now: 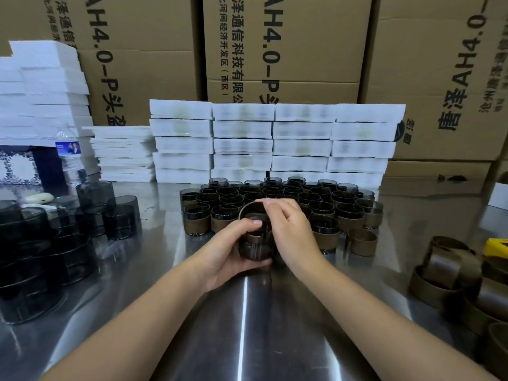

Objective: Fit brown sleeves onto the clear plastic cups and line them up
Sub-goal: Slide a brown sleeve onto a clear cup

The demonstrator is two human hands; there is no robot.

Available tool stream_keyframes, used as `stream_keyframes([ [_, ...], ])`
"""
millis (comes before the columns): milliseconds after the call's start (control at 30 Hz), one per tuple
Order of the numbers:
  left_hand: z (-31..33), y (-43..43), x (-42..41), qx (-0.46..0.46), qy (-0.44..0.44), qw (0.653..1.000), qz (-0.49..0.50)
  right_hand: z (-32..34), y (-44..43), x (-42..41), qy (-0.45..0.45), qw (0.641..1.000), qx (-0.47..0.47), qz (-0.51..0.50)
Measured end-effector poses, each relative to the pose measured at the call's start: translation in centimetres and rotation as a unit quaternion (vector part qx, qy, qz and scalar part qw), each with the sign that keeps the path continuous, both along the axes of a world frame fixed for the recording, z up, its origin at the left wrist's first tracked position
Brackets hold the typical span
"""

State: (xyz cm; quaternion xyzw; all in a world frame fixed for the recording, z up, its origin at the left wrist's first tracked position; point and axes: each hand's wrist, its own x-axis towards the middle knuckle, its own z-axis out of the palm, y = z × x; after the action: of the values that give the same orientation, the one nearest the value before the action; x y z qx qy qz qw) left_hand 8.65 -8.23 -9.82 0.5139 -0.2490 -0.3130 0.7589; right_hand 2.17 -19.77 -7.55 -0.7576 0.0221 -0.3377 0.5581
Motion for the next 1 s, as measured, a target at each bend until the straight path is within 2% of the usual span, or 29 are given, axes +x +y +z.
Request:
stream_keyframes([
  [300,0.5,0.6,0.9,-0.041,-0.004,0.996,0.081,-0.4,-0.4,-0.1,0.049,0.993,0.013,0.102],
  [433,0.4,0.8,0.7,-0.018,-0.078,0.99,0.115,0.1,-1.1,0.2,0.043,0.988,0.081,0.123],
  [567,0.5,0.9,0.6,-0.001,-0.137,0.978,0.161,0.4,-1.5,0.1,0.035,0.984,0.097,0.143],
  [833,0.5,0.8,0.2,0.01,-0.154,0.976,0.152,0.3,-2.4,0.0,0.035,0.986,0.089,0.135],
  [1000,0.6,0.8,-0.2,-0.009,-0.122,0.987,0.101,0.4,-3.1,0.1,0.095,0.979,0.106,0.144],
])
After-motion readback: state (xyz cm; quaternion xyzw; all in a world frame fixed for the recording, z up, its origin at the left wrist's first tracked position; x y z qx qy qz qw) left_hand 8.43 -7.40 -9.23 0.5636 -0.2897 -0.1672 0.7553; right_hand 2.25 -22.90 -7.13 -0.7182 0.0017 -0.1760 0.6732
